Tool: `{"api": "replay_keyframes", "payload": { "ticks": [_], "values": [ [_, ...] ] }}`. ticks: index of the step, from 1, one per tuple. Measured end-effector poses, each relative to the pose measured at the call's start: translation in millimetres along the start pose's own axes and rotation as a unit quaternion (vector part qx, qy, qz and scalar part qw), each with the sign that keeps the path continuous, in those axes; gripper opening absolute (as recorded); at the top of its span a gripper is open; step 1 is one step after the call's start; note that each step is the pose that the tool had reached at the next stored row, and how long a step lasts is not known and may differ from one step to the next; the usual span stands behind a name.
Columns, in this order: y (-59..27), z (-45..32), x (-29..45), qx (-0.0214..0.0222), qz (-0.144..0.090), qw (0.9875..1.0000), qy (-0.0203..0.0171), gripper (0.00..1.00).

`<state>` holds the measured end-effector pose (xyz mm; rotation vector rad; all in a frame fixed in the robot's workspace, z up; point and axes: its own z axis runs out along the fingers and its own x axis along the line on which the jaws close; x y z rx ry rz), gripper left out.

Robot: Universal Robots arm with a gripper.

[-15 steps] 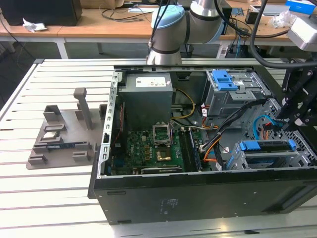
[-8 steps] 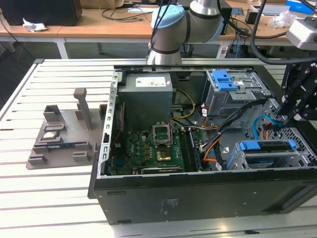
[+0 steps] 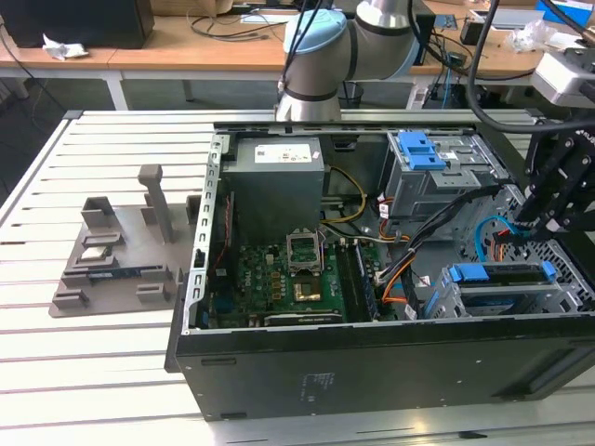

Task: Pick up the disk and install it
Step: 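Insert the first disk wire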

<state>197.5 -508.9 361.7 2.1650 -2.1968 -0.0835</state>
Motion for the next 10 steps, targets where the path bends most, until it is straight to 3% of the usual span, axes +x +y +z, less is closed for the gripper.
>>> {"api": "replay_keyframes", "payload": {
  "ticks": [3,7,8,10],
  "values": [
    [-0.4,4.9,0.2,0.0,0.0,1.0,0.0002,0.36],
    [-0.4,5.0,0.2,0.0,0.0,1.0,0.001,0.36],
    [-0.4,5.0,0.2,0.0,0.0,1.0,0.0013,0.35],
    [-0.4,5.0,0.2,0.0,0.0,1.0,0.0019,0.22]
  ]
}}
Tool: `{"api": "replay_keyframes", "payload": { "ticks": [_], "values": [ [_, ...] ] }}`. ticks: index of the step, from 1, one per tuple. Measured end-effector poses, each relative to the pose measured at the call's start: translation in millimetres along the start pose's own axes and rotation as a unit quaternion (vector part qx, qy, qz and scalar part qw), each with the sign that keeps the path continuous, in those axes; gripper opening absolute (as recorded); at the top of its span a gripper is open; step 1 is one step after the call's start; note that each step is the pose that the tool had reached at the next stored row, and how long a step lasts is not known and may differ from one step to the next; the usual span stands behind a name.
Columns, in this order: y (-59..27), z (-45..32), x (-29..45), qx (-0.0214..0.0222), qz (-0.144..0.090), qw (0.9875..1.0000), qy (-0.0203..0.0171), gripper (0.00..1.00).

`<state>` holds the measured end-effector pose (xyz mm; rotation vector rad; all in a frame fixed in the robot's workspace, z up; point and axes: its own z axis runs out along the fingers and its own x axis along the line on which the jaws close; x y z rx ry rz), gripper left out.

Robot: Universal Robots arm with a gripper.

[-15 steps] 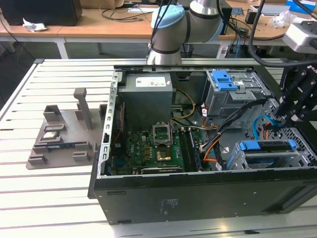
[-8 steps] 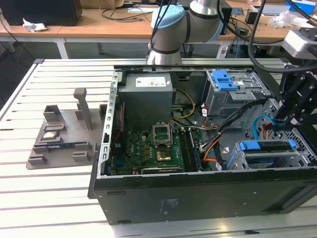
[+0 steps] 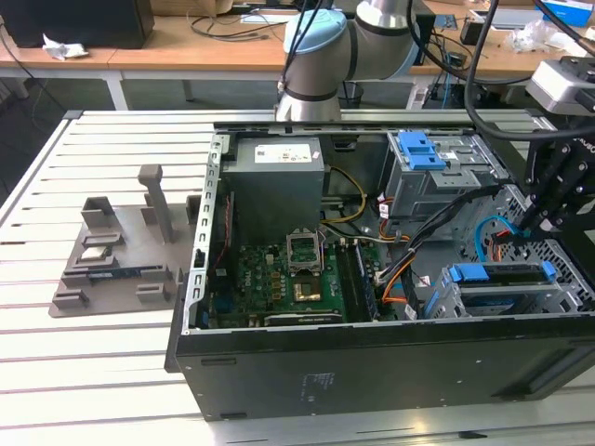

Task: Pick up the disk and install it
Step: 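Insert the first disk wire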

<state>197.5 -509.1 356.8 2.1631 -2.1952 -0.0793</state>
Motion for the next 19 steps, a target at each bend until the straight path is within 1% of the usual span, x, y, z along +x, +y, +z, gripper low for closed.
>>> {"api": "replay_keyframes", "payload": {
  "ticks": [1,6,7,8,11,12,13,19],
  "values": [
    [0.0,0.0,0.0,0.0,0.0,1.0,0.0001,0.17],
    [0.0,0.0,0.6,0.0,0.0,1.0,0.0018,0.17],
    [-0.1,0.0,3.2,0.0,0.0,1.0,0.0027,0.17],
    [0.0,0.3,7.3,0.0001,0.0,1.0,0.003,0.17],
    [0.9,2.1,15.8,0.0,0.0,1.0,0.0036,0.17],
    [1.7,3.6,18.2,0.0001,0.0,1.0,0.0041,0.17],
    [2.3,6.7,20.5,0.0001,0.0,1.0,0.005,0.17],
    [3.2,13.1,22.0,0.0001,0.0,1.0,0.0064,0.17]
  ]
}}
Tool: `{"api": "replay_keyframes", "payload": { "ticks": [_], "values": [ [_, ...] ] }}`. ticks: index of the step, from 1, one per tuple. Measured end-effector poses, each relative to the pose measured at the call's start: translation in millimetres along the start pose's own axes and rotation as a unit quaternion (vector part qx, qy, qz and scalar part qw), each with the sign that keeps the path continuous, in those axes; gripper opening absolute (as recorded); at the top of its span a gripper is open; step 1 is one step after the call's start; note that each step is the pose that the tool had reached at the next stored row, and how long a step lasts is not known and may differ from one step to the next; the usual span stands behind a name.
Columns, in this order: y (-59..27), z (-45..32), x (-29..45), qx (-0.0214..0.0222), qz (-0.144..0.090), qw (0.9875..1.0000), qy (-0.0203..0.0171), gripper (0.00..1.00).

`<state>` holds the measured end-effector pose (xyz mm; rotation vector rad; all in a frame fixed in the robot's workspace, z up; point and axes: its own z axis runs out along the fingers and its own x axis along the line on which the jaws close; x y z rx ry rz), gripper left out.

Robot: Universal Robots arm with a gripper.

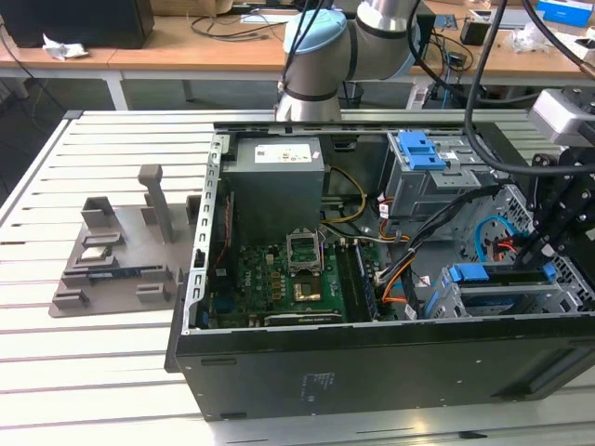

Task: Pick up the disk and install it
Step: 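Insert the first disk wire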

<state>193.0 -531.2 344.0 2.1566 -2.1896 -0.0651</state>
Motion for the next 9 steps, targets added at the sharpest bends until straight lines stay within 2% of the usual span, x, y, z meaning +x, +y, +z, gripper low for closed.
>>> {"api": "replay_keyframes", "payload": {
  "ticks": [9],
  "values": [
    [1.8,8.6,-0.1,0.0001,0.0,1.0,0.0005,0.17]
  ]
}}
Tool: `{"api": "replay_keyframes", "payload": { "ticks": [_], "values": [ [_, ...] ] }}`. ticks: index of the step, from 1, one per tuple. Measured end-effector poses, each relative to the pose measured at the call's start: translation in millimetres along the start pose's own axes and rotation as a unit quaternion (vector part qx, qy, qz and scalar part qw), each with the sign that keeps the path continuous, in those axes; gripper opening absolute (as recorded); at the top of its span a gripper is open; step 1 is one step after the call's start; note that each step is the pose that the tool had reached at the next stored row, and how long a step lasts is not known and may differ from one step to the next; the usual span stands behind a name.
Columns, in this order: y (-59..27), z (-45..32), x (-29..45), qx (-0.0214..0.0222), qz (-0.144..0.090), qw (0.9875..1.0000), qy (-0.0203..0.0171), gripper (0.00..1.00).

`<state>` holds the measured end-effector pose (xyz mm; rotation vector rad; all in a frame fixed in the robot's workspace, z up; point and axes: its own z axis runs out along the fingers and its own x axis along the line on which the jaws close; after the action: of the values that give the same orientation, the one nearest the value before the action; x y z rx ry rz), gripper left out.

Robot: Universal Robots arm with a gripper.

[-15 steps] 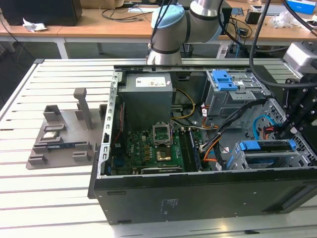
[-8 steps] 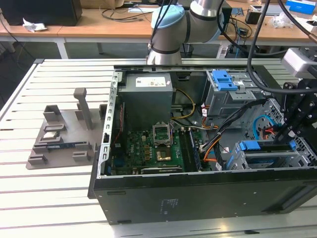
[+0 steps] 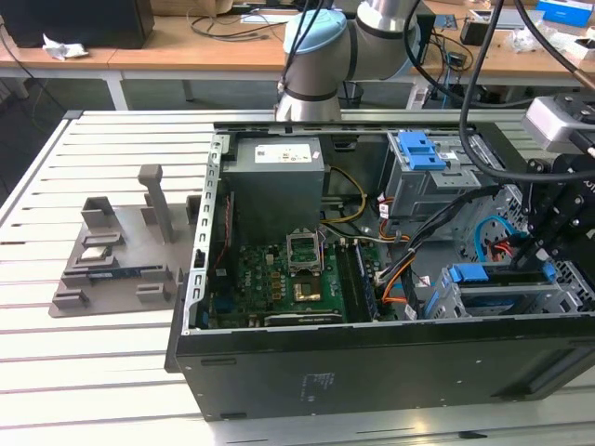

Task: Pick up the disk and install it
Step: 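Insert the first disk wire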

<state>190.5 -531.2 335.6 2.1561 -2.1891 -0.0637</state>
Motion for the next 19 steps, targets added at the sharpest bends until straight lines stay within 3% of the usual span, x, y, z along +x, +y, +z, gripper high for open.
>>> {"api": "replay_keyframes", "payload": {
  "ticks": [7,8,10,12,15,17,19],
  "values": [
    [0.0,2.3,-0.1,-0.0003,0.0,1.0,-0.0009,0.18],
    [0.0,2.1,-0.1,-0.0002,0.0,1.0,-0.0007,0.24],
    [0.0,0.4,0.0,-0.0001,0.0,1.0,0.0,0.24],
    [0.8,-9.0,-0.4,-0.0001,0.0,1.0,0.0,0.23],
    [1.3,-15.7,-0.8,-0.0001,0.0,1.0,-0.0001,0.11],
    [1.7,-21.0,-1.0,-0.0001,0.0,1.0,0.0,0.11],
    [2.9,-36.0,-0.8,-0.0001,0.0,1.0,0.0,0.11]
  ]
}}
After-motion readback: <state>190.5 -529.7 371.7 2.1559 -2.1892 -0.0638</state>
